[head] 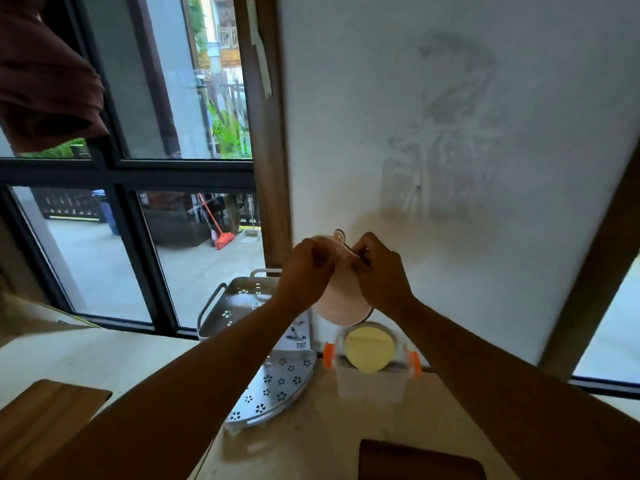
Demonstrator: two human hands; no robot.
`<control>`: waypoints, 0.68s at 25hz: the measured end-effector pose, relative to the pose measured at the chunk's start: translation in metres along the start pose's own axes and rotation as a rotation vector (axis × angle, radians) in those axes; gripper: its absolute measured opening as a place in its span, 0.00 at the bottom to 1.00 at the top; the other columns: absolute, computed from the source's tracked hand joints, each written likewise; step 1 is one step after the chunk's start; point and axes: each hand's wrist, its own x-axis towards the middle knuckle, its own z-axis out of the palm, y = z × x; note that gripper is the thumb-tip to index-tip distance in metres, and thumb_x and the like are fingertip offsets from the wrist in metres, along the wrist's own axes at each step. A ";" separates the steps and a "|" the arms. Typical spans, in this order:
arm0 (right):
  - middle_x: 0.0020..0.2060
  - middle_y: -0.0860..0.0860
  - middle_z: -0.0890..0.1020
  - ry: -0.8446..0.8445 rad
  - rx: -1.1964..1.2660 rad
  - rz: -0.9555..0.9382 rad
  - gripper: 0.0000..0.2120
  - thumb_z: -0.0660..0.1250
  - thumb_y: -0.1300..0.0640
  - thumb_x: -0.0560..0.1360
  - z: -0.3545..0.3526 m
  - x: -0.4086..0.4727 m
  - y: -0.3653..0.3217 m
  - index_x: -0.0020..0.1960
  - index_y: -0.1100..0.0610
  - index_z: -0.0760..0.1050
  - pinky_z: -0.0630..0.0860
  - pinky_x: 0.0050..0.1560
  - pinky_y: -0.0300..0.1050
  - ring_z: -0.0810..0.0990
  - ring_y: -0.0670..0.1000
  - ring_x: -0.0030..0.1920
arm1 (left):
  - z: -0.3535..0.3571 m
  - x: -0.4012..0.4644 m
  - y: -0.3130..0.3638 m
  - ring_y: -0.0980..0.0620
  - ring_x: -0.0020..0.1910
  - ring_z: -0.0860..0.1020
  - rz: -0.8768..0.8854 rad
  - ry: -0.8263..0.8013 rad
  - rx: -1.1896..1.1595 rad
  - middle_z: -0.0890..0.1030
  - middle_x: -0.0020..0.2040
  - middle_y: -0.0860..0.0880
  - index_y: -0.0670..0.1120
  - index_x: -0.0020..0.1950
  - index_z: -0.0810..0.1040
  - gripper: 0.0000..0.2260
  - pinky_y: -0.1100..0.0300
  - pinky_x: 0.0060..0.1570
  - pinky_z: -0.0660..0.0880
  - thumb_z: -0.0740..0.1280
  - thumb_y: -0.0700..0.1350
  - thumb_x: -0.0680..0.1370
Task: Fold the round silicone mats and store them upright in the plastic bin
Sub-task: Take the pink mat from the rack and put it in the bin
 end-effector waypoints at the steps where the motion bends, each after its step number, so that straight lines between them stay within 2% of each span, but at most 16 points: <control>1: 0.31 0.50 0.77 -0.010 -0.013 -0.014 0.06 0.63 0.61 0.76 -0.012 -0.003 0.001 0.41 0.54 0.69 0.68 0.31 0.41 0.75 0.47 0.32 | 0.000 0.001 0.005 0.58 0.46 0.79 -0.061 0.035 -0.001 0.80 0.47 0.53 0.53 0.51 0.76 0.05 0.63 0.44 0.76 0.69 0.48 0.76; 2: 0.32 0.50 0.77 -0.018 -0.027 -0.028 0.07 0.63 0.61 0.76 -0.023 -0.007 0.002 0.41 0.53 0.69 0.68 0.31 0.42 0.76 0.46 0.33 | 0.000 0.000 0.007 0.53 0.47 0.78 -0.110 0.054 0.015 0.78 0.50 0.49 0.48 0.55 0.74 0.12 0.59 0.45 0.76 0.70 0.49 0.74; 3: 0.32 0.49 0.78 -0.027 -0.041 -0.042 0.07 0.63 0.61 0.76 -0.034 -0.009 0.004 0.42 0.52 0.69 0.68 0.31 0.41 0.76 0.45 0.33 | 0.000 -0.001 0.010 0.51 0.49 0.76 -0.120 0.047 0.041 0.75 0.54 0.47 0.46 0.59 0.72 0.17 0.58 0.46 0.74 0.72 0.47 0.73; 5: 0.34 0.47 0.78 -0.052 -0.057 -0.060 0.07 0.63 0.60 0.76 -0.052 -0.014 0.006 0.43 0.50 0.70 0.68 0.31 0.38 0.77 0.43 0.35 | -0.001 -0.003 0.015 0.51 0.52 0.72 -0.071 0.005 0.118 0.71 0.58 0.47 0.45 0.62 0.71 0.20 0.60 0.48 0.71 0.72 0.44 0.72; 7: 0.36 0.46 0.79 -0.070 -0.059 -0.065 0.07 0.64 0.59 0.77 -0.063 -0.018 0.009 0.44 0.49 0.70 0.68 0.32 0.36 0.77 0.42 0.36 | -0.005 -0.004 0.022 0.48 0.52 0.75 -0.020 -0.069 0.222 0.75 0.55 0.44 0.42 0.56 0.76 0.13 0.54 0.50 0.75 0.70 0.44 0.73; 9: 0.37 0.46 0.79 -0.071 -0.068 -0.056 0.06 0.64 0.58 0.77 -0.068 -0.019 0.014 0.45 0.48 0.70 0.67 0.33 0.37 0.77 0.41 0.37 | -0.007 -0.004 0.028 0.45 0.46 0.79 0.002 -0.152 0.267 0.80 0.47 0.43 0.41 0.50 0.79 0.09 0.49 0.47 0.79 0.67 0.46 0.76; 14: 0.39 0.44 0.80 -0.088 -0.090 -0.024 0.06 0.65 0.55 0.77 -0.066 -0.020 0.039 0.45 0.45 0.72 0.70 0.36 0.36 0.77 0.41 0.40 | -0.003 -0.001 0.020 0.51 0.41 0.78 -0.032 -0.159 0.282 0.82 0.42 0.48 0.45 0.47 0.81 0.05 0.59 0.39 0.74 0.70 0.46 0.74; 17: 0.38 0.41 0.79 -0.100 -0.096 0.013 0.06 0.69 0.57 0.75 -0.059 -0.018 0.058 0.43 0.46 0.75 0.72 0.39 0.37 0.78 0.41 0.40 | 0.007 0.002 0.004 0.53 0.40 0.78 -0.054 -0.198 0.294 0.83 0.42 0.48 0.45 0.46 0.83 0.04 0.62 0.39 0.74 0.70 0.45 0.75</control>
